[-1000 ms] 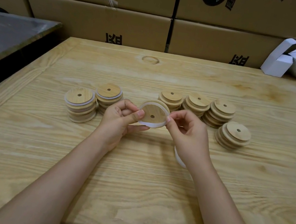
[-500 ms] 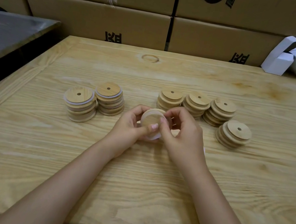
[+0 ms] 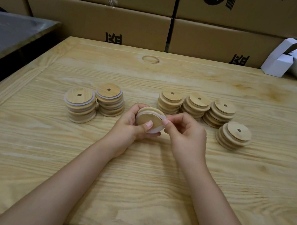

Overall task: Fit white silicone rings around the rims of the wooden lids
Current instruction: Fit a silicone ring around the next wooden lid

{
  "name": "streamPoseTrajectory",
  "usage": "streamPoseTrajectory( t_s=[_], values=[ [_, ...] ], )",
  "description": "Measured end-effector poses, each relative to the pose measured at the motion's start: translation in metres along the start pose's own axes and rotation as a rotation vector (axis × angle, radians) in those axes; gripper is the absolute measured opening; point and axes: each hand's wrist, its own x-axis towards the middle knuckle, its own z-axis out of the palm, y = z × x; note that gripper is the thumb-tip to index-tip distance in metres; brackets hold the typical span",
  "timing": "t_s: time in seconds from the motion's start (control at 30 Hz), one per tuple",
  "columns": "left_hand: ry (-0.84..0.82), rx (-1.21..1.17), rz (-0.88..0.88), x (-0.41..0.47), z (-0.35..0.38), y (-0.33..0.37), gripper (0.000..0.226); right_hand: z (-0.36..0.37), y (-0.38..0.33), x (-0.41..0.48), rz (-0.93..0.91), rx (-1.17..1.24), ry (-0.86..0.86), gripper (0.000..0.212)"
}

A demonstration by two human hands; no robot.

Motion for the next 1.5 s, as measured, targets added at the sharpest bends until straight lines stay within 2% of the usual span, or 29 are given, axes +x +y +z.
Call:
streamPoseTrajectory(
  t_s=[0.2, 0.37, 0.5, 0.67, 0.97, 1.3, 1.5],
  values=[
    [-0.028, -0.094, -0.057, -0.001, -0.001, 0.003, 0.03, -0.003, -0.002, 0.002, 0.037, 0.044, -0.057, 0.019],
    [-0.032, -0.04, -0.104, -0.002, -0.002, 0.005, 0.021, -0.003, -0.004, -0.002, -0.039, -0.087, -0.068, 0.01],
    [0.073, 0.171, 0.034, -0.002, 0.0, 0.006, 0.027, -0.002, -0.005, -0.004, -0.109, -0.167, -0.051, 0.007],
    [0.138, 0.156, 0.116, -0.002, 0.0, 0.006, 0.024, 0.002, -0.004, -0.006, -0.161, -0.268, -0.013, 0.004],
    [0.128, 0.081, 0.121, 0.0, -0.003, 0.006, 0.022, 0.001, -0.003, -0.003, -0.022, -0.103, -0.013, 0.017],
    [0.103, -0.067, 0.042, 0.001, -0.006, 0.006, 0.019, 0.002, -0.005, -0.001, 0.049, -0.03, -0.048, 0.012],
    [0.084, 0.224, 0.099, 0.0, -0.012, 0.008, 0.022, -0.002, -0.004, -0.001, 0.051, -0.11, -0.014, 0.011]
  ],
)
